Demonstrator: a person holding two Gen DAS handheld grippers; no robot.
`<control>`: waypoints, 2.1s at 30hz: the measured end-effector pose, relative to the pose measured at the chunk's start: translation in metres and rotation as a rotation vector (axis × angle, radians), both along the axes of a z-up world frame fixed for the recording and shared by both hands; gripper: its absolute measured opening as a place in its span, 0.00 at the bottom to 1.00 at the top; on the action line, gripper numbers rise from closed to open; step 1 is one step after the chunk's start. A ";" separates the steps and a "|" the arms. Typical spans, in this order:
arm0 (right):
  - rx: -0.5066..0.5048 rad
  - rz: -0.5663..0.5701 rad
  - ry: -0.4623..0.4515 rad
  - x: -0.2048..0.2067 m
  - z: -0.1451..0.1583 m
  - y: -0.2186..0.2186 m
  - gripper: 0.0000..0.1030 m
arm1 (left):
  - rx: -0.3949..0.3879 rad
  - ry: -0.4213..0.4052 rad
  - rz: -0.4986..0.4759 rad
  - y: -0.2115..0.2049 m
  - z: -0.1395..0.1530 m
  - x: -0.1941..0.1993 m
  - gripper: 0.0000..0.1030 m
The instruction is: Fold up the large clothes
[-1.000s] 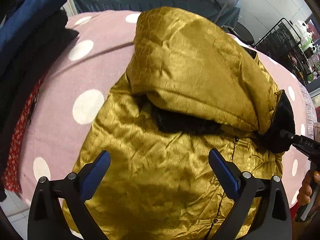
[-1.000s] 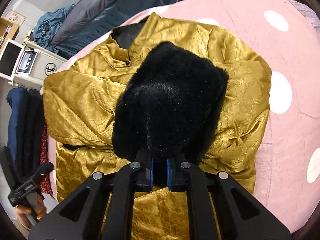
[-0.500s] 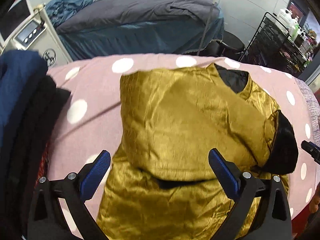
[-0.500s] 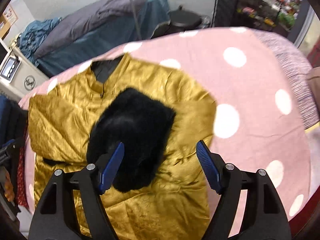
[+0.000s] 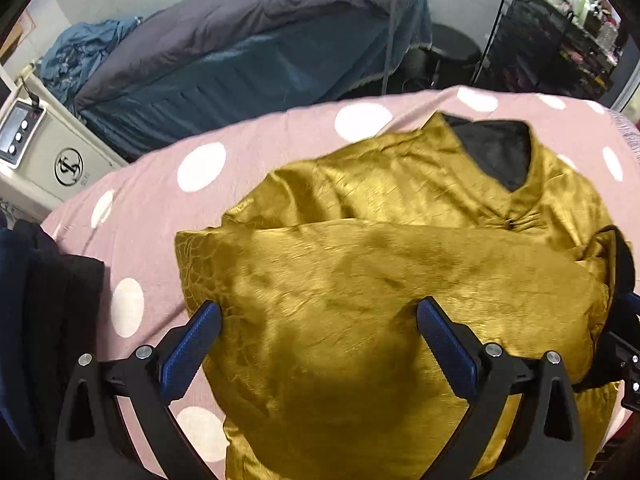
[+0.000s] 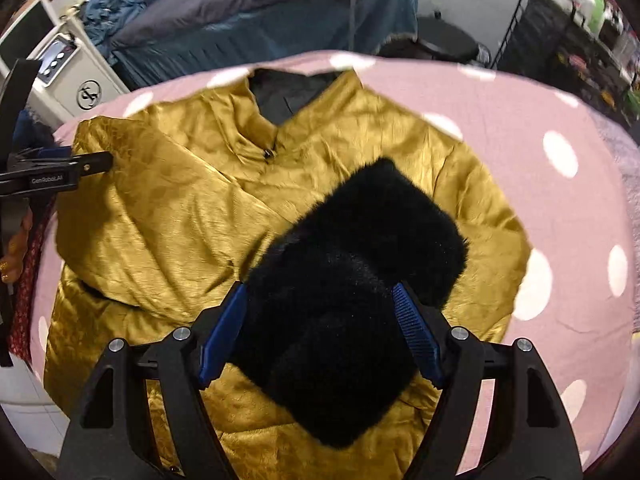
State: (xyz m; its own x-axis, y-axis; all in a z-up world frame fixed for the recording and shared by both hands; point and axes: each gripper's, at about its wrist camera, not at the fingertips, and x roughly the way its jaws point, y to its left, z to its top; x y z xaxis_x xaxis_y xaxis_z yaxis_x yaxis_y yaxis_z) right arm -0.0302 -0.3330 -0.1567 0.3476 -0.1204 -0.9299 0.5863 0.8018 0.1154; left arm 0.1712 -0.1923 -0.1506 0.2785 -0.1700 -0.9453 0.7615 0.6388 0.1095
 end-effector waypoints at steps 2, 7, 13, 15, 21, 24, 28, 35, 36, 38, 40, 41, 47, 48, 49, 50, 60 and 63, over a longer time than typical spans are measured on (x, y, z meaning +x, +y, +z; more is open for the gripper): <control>0.039 -0.029 0.018 0.004 -0.017 -0.011 0.72 | 0.009 0.056 0.014 -0.002 -0.016 0.012 0.95; 0.103 -0.051 0.052 0.016 -0.045 -0.029 0.75 | 0.034 0.133 0.013 -0.011 -0.046 0.025 0.95; 0.130 -0.076 0.092 0.035 -0.065 -0.042 0.83 | 0.025 0.191 0.047 -0.016 -0.066 0.038 0.95; 0.117 -0.069 0.102 0.039 -0.066 -0.040 0.86 | 0.026 0.187 0.044 -0.016 -0.068 0.038 0.95; 0.077 -0.067 0.109 0.042 -0.056 -0.031 0.87 | 0.020 0.157 0.039 -0.012 -0.055 0.035 0.95; 0.019 -0.069 0.048 0.035 -0.028 -0.018 0.87 | -0.024 0.081 0.020 -0.004 -0.029 0.024 0.94; -0.016 -0.082 0.000 0.017 -0.003 -0.005 0.87 | -0.078 0.003 -0.003 0.020 0.007 0.005 0.94; 0.004 -0.140 -0.054 -0.044 0.021 0.008 0.87 | -0.127 0.025 0.052 0.091 0.029 -0.018 0.94; 0.023 -0.153 -0.053 -0.055 0.019 0.007 0.87 | -0.122 0.037 0.062 0.096 0.025 -0.020 0.94; 0.065 -0.185 -0.038 -0.078 0.010 0.009 0.87 | -0.110 0.061 0.087 0.117 0.020 -0.019 0.94; 0.090 -0.211 -0.021 -0.096 0.003 0.010 0.87 | -0.096 0.087 0.115 0.145 0.010 -0.025 0.94; 0.112 -0.225 -0.008 -0.109 -0.003 0.012 0.87 | -0.086 0.094 0.122 0.154 0.005 -0.026 0.94; 0.211 -0.306 0.058 -0.169 -0.037 0.020 0.87 | -0.029 0.180 0.165 0.219 -0.025 -0.035 0.94; 0.225 -0.326 0.063 -0.178 -0.042 0.020 0.87 | -0.027 0.203 0.172 0.227 -0.030 -0.036 0.94; 0.242 -0.344 0.062 -0.186 -0.046 0.020 0.87 | -0.025 0.221 0.178 0.233 -0.035 -0.036 0.94; 0.256 -0.361 0.061 -0.193 -0.050 0.019 0.87 | -0.019 0.237 0.186 0.240 -0.040 -0.036 0.94; 0.369 -0.451 0.071 -0.240 -0.078 0.025 0.87 | -0.013 0.351 0.223 0.273 -0.074 -0.046 0.94; 0.388 -0.405 0.110 -0.244 -0.081 0.039 0.87 | -0.019 0.353 0.214 0.279 -0.076 -0.053 0.94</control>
